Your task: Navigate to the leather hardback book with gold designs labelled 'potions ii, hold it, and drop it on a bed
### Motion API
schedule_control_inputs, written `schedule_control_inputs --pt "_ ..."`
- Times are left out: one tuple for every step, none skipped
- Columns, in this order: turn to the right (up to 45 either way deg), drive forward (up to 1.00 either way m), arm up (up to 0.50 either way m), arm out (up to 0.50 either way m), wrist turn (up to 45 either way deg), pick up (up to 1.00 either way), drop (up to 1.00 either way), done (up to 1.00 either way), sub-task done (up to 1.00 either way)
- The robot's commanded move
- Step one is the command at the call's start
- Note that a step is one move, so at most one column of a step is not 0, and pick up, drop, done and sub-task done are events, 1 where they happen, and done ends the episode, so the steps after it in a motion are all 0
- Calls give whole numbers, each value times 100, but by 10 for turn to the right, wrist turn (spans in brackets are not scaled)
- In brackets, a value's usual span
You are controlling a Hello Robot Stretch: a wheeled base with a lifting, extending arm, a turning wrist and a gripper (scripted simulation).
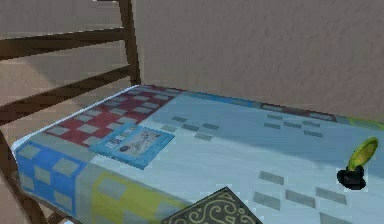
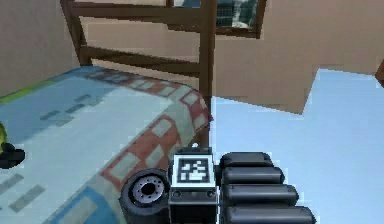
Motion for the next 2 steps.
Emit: schedule_control_inputs --pt "30 0 0 0 0 0 0 0 0" --pt "-330 0 0 0 0 0 0 0 0"
